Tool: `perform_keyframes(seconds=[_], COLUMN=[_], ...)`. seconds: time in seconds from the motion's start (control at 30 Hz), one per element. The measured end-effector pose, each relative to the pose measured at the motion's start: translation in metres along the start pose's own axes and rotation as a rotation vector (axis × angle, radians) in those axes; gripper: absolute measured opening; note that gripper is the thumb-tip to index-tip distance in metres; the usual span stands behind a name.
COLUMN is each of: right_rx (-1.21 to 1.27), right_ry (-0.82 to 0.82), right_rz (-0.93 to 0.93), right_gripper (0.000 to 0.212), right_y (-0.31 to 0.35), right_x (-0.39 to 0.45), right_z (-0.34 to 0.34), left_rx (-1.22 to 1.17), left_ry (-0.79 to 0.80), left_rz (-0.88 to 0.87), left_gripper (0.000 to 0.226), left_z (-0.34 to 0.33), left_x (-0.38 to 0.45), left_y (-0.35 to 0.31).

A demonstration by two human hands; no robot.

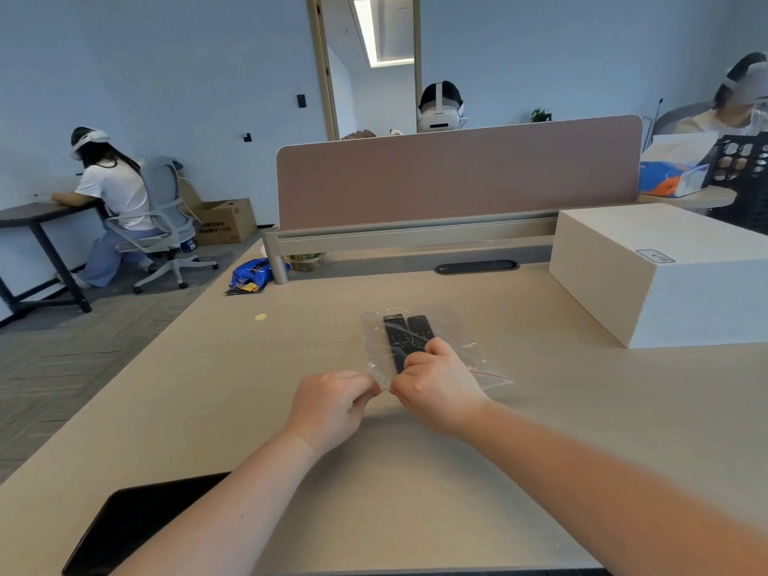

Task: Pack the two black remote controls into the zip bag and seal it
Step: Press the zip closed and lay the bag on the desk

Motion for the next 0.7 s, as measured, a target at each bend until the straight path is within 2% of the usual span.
perform_keyframes(seconds=[0.3, 0.57, 0.7], right_rx=[0.047, 0.039, 0.044], right_ry=[-0.062, -0.028, -0.030], right_rz=[-0.025, -0.038, -0.042], right_gripper=[0.024, 0.025, 0.021], right_y=[-0.008, -0.006, -0.002], right_x=[-0.007, -0.009, -0.006], right_z=[-0.004, -0.003, -0.003], left_rx=[-0.088, 0.085, 0.105], left_ry=[-0.033, 0.023, 0.050], left_rz=[0.033, -0.037, -0.060], left_gripper=[0.027, 0.023, 0.028], left_z=[0.000, 0.007, 0.003], left_x=[0.001, 0.004, 0.010], left_y=[-0.001, -0.009, -0.013])
Point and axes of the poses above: each hand's wrist, its own x-axis towards the middle knuckle, its own z-axis out of the back of the hand, y = z × x, the point moved 1 cm from there along x, towards the middle knuckle, and after that the axes turned 9 degrees about y, right-handed, at the moved point
